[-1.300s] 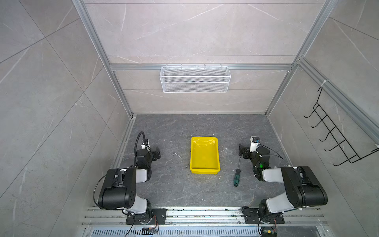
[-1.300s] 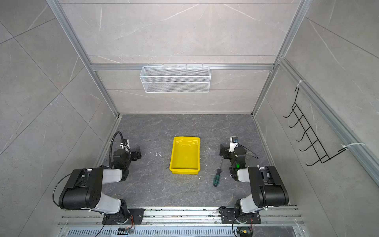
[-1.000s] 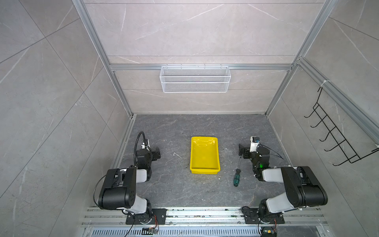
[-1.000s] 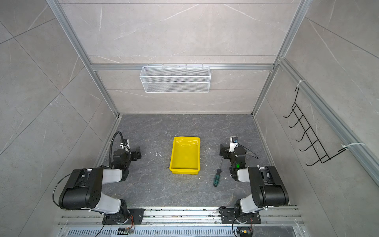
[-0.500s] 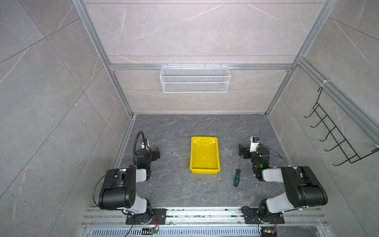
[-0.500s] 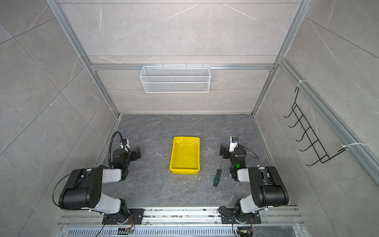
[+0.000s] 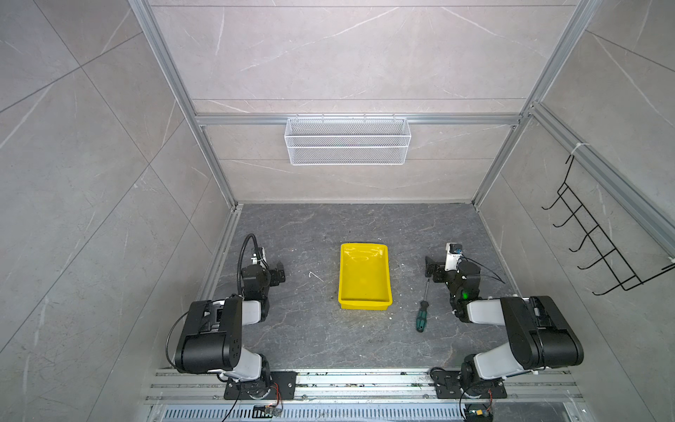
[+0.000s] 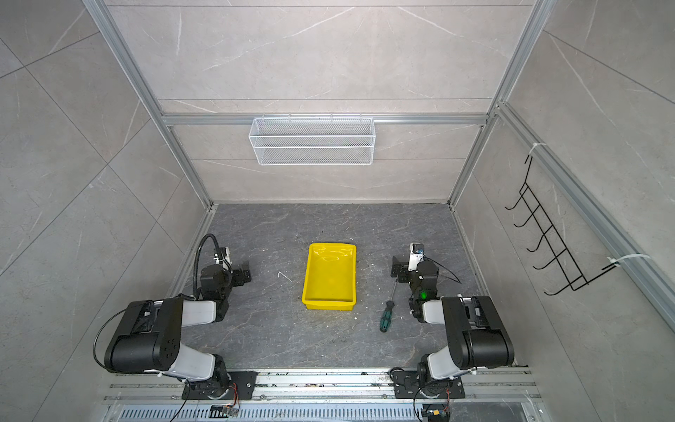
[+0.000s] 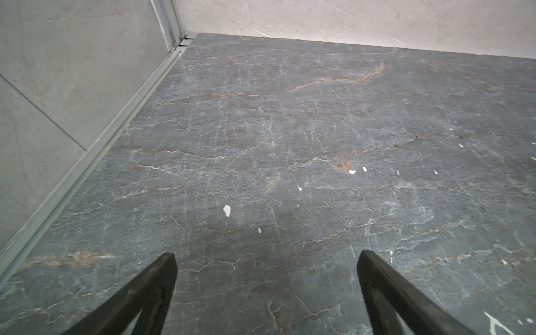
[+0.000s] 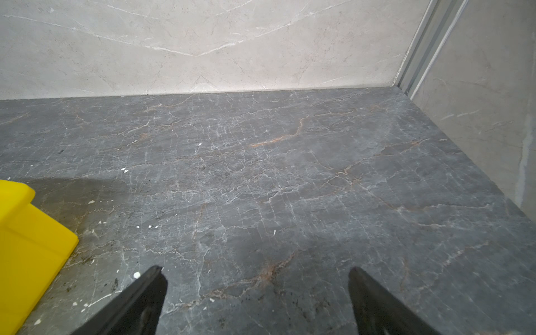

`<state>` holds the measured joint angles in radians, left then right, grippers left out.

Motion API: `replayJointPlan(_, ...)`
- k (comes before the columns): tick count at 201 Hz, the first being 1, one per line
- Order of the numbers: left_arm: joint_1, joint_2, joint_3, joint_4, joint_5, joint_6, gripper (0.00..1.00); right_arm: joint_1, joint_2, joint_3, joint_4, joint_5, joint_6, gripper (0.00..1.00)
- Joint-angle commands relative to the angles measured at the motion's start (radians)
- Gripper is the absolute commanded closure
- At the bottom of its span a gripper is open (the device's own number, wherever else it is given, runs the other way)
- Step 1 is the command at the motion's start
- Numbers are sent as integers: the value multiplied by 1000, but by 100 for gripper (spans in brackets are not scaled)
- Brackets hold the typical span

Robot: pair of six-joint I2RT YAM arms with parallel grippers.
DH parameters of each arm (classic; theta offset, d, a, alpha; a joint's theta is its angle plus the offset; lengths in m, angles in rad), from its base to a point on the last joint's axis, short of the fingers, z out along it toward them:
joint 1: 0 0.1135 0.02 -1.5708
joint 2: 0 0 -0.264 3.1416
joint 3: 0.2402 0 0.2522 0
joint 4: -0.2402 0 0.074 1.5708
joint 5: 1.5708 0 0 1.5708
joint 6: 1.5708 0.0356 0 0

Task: Put the screwdriver in the bin
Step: Pick up the screwdriver from the middle-right of the table.

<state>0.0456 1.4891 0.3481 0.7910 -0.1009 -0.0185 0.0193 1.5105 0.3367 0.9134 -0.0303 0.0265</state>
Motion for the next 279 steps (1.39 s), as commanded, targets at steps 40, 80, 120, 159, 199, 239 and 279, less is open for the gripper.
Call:
replayJointPlan(40, -19, -316, 235, -624, -167, -226, 0, 5, -127, 137, -355, 113, 74, 1)
replayJointPlan(80, -21, -469, 450, -1055, -92, -407, 0, 5, -293, 248, -659, 89, 176, 0)
replayJointPlan(120, -20, -493, 665, -1332, 33, -418, 0, 5, -329, 508, -1043, -56, 233, 0)
replayJointPlan(159, -22, -464, 783, -1429, 149, -387, 0, 5, -308, 628, -1182, -311, 246, 0)
replayJointPlan(199, -22, -465, 728, -1449, 181, -366, 0, 10, -387, 647, -1364, -272, 302, 0)
replayJointPlan(239, -27, -479, 734, -1465, 216, -348, 0, 85, -458, 621, -1588, -158, 331, 0)
replayJointPlan(279, -28, -452, 738, -1472, 248, -304, 0, 204, -506, 521, -1654, -29, 437, 0)
